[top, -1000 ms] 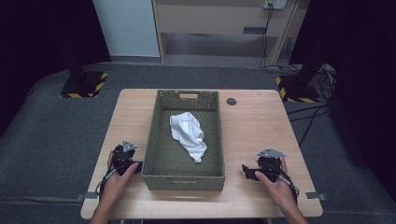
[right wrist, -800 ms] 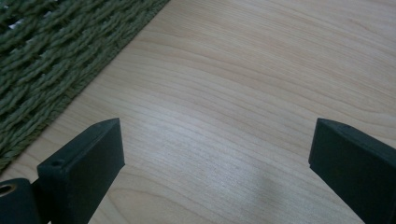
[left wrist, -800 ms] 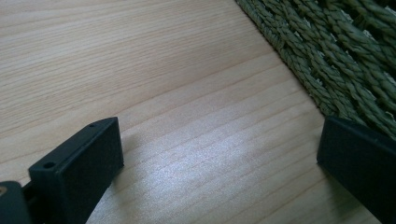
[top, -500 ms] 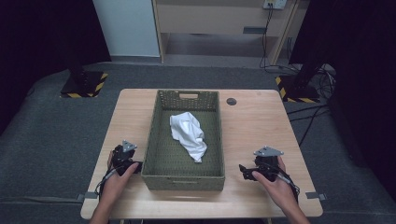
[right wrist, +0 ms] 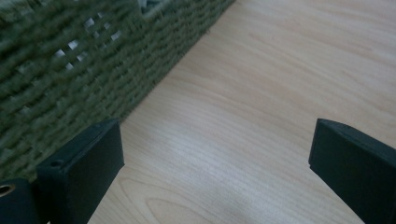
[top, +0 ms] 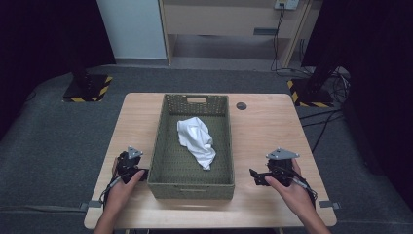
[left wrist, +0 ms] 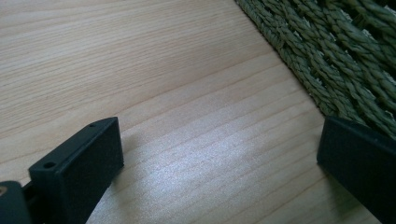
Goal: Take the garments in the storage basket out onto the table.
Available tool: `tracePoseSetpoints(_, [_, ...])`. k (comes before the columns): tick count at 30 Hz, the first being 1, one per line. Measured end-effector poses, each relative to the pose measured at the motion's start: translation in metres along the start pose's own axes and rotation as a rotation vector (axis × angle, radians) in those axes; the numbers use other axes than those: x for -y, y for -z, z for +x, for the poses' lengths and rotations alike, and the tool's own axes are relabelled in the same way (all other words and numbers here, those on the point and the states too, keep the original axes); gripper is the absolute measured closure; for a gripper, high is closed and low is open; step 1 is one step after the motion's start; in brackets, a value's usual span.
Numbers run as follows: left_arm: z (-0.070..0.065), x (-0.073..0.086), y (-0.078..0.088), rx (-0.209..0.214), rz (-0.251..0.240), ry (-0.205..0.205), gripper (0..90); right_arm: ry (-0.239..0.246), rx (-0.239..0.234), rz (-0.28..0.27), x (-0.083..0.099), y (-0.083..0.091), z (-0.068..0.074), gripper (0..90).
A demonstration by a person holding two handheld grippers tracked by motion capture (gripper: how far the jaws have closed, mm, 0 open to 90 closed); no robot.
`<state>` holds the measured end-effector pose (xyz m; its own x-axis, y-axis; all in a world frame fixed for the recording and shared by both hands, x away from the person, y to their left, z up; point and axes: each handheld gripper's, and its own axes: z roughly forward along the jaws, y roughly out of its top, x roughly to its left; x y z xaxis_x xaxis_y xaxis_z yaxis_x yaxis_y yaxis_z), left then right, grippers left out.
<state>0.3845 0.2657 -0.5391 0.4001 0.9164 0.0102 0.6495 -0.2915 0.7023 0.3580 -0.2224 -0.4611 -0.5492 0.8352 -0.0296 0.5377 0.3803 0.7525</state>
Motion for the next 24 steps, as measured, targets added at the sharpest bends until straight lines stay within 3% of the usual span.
tracePoseSetpoints(13, [0.000, 0.000, 0.000, 0.000, 0.000, 0.000, 0.0, 0.044, 0.003, -0.036, -0.039, 0.017, 0.004, 2.7])
tracePoseSetpoints(24, [0.000, 0.000, 0.000, 0.001, 0.000, -0.002, 0.0, 0.047, -0.017, -0.014, -0.057, 0.008, -0.001, 2.9])
